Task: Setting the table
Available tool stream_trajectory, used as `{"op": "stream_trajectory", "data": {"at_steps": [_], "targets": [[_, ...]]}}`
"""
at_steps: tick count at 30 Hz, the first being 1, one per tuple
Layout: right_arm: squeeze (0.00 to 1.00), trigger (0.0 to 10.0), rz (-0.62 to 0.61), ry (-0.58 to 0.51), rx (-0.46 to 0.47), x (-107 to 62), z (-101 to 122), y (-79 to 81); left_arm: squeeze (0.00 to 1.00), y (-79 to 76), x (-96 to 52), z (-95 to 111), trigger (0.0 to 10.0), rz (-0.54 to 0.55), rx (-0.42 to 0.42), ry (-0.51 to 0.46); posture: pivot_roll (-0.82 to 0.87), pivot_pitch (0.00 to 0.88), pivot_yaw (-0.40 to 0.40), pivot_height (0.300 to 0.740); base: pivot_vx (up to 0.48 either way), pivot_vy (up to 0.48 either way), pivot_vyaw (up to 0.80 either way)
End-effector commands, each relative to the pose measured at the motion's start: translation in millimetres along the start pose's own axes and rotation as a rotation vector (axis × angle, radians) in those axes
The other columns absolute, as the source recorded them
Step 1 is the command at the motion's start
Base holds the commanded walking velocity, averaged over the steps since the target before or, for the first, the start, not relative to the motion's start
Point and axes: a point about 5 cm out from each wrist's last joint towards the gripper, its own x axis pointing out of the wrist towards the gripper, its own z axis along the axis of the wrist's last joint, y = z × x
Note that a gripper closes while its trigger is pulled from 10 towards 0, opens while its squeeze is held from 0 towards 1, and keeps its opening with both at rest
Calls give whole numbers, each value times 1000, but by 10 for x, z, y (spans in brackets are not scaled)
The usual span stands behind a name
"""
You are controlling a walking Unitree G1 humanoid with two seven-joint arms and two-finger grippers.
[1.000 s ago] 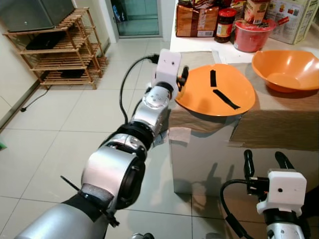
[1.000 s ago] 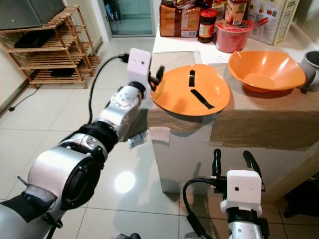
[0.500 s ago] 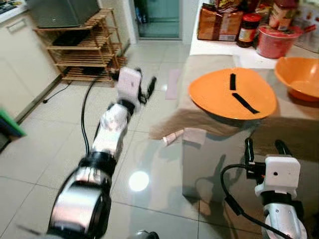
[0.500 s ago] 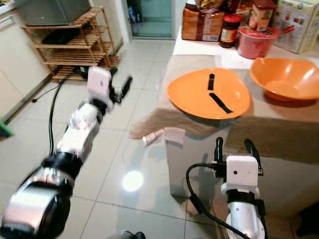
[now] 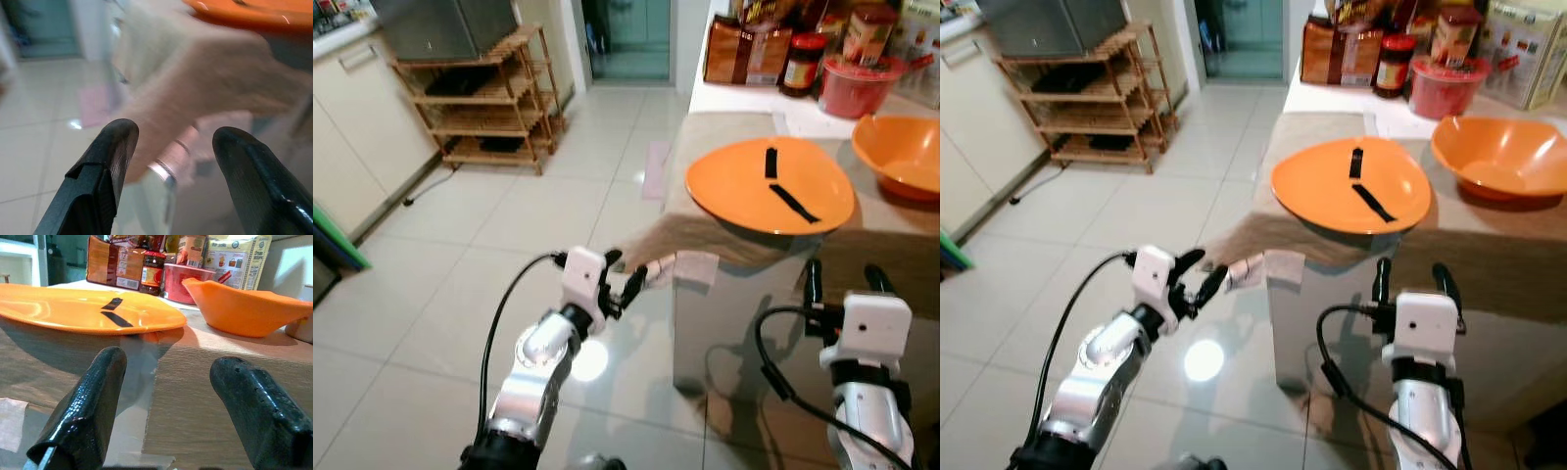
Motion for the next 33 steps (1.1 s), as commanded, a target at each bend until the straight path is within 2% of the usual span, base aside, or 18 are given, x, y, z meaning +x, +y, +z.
{"op": "stream_trajectory", "data": {"at_steps": [1,2,3,5,6,7,13,14,15,17,19,20,21,22,24,27,30,33], "targets": [[0,10000,-8,7,38,0,-30,0,0,122,18,228,10000,71,3,-97,-98,0,127,740,0,0,0],[0,10000,-2,11,62,2,-44,3,0,143,-22,193,10000,105,-46,-65,-103,0,127,740,0,0,0],[0,10000,-2,11,62,2,-44,3,0,143,-22,193,10000,105,-46,-65,-103,0,127,740,0,0,0],[0,10000,18,17,123,-8,-50,12,0,237,-77,98,10000,213,-154,3,-107,0,133,740,0,0,0],[0,10000,18,17,123,-8,-50,12,0,237,-77,98,10000,213,-154,3,-107,0,133,740,0,0,0],[0,10000,28,35,195,-18,-70,28,0,234,-64,98,10000,223,-180,17,-105,0,136,740,0,0,0],[0,10000,53,51,227,-15,-97,113,0,143,41,102,10000,166,-122,55,-115,0,143,740,0,0,0],[0,10000,28,124,251,-30,-271,88,0,179,102,-84,10000,170,-71,171,-109,0,137,740,0,0,0],[0,10000,28,124,251,-30,-271,88,0,179,102,-84,10000,170,-71,171,-109,0,137,740,0,0,0],[0,10000,11,239,279,-58,-568,47,0,236,188,-308,10000,173,-116,278,-101,0,130,740,0,0,0],[0,10000,15,254,274,-62,-620,41,0,240,202,-348,10000,170,-106,299,-101,0,130,740,0,0,0],[0,10000,25,288,258,-54,-736,29,0,237,222,-449,10000,163,-87,349,-101,0,130,740,0,0,0],[0,10000,25,288,258,-54,-736,29,0,237,222,-449,10000,163,-87,349,-101,0,130,740,0,0,0],[0,10000,26,326,264,-27,-841,24,0,204,219,-571,10000,148,-82,415,-103,0,135,740,0,0,0],[0,10000,24,342,255,-7,-894,19,0,191,214,-624,10000,148,-72,443,-103,0,135,740,0,0,0],[0,10000,9,431,246,42,-1135,-10,0,181,195,-787,10000,170,-58,538,-109,0,141,740,0,0,0],[0,10000,36,528,206,8,-1342,28,0,153,144,-904,10000,166,-9,602,-108,0,144,740,0,0,0],[0,10000,68,620,163,-75,-1515,75,0,132,51,-1033,10000,185,-4,672,-108,0,144,740,0,0,0]]}}
